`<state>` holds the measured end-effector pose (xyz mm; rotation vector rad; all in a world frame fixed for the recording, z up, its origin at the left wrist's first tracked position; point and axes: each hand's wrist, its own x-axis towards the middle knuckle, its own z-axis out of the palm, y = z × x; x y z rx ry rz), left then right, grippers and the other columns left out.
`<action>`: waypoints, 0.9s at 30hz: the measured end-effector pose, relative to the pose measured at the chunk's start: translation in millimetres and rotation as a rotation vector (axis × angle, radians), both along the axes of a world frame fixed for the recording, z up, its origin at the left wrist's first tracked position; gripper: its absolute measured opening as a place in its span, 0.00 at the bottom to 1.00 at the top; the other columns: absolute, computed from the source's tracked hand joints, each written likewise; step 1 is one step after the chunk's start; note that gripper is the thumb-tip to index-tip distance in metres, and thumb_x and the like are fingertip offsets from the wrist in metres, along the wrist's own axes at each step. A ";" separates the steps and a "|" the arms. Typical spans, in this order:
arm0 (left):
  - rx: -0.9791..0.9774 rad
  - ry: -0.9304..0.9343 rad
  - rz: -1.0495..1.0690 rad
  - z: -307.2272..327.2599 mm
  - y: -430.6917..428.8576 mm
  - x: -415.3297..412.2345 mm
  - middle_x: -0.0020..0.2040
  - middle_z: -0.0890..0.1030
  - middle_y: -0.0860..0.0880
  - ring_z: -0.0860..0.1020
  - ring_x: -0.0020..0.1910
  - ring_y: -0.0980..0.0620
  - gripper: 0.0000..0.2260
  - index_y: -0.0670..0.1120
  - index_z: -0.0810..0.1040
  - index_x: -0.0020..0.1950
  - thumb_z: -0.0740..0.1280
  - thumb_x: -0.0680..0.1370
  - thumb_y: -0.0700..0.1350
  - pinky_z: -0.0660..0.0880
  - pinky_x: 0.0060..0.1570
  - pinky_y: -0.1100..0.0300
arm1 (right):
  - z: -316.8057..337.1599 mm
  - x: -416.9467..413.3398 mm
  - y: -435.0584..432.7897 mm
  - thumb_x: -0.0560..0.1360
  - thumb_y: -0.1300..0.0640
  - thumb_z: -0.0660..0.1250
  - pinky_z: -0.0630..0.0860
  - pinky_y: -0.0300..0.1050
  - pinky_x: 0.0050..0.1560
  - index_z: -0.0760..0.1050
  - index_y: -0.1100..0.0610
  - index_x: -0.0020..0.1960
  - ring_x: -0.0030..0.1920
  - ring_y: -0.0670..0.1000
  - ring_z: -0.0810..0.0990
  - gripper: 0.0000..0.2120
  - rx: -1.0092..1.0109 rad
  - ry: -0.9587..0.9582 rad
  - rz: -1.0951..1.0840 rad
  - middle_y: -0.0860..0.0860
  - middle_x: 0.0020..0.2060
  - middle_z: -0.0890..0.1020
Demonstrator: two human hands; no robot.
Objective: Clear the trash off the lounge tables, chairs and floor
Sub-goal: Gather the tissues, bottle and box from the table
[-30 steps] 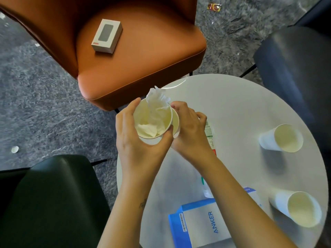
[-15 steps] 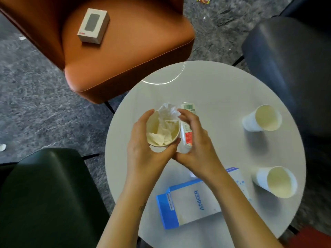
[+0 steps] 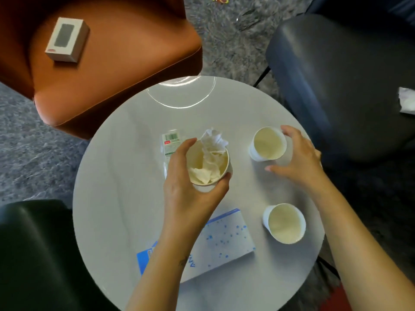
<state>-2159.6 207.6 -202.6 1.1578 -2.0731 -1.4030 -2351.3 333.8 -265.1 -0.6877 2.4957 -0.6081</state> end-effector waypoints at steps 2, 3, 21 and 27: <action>-0.009 0.002 0.006 -2.9 9.9 -11.7 0.57 0.75 0.57 0.74 0.55 0.60 0.30 0.52 0.69 0.65 0.75 0.65 0.48 0.73 0.51 0.68 | -7.8 -2.0 2.7 0.62 0.55 0.78 0.58 0.53 0.65 0.61 0.51 0.70 0.67 0.55 0.65 0.41 -0.099 -0.028 0.013 0.49 0.67 0.69; -0.008 0.007 0.014 -3.9 14.6 -17.8 0.58 0.75 0.56 0.75 0.55 0.59 0.30 0.52 0.68 0.65 0.76 0.66 0.48 0.73 0.51 0.67 | -11.6 -3.1 3.0 0.63 0.55 0.78 0.59 0.53 0.65 0.62 0.51 0.69 0.67 0.55 0.65 0.39 -0.136 -0.042 0.013 0.48 0.66 0.70; -0.109 0.093 0.147 -34.9 29.5 -100.7 0.60 0.72 0.53 0.73 0.58 0.57 0.31 0.50 0.64 0.66 0.74 0.67 0.49 0.75 0.56 0.52 | -47.9 -10.8 -28.9 0.63 0.52 0.77 0.65 0.54 0.66 0.63 0.53 0.68 0.65 0.54 0.70 0.39 -0.337 -0.215 0.103 0.50 0.64 0.72; -0.153 0.112 0.122 -31.9 32.8 -101.8 0.56 0.71 0.61 0.72 0.55 0.66 0.31 0.49 0.65 0.65 0.75 0.67 0.49 0.73 0.52 0.69 | -40.8 -7.8 -23.3 0.64 0.52 0.77 0.65 0.48 0.65 0.67 0.55 0.65 0.61 0.53 0.73 0.34 -0.362 -0.143 0.139 0.51 0.59 0.76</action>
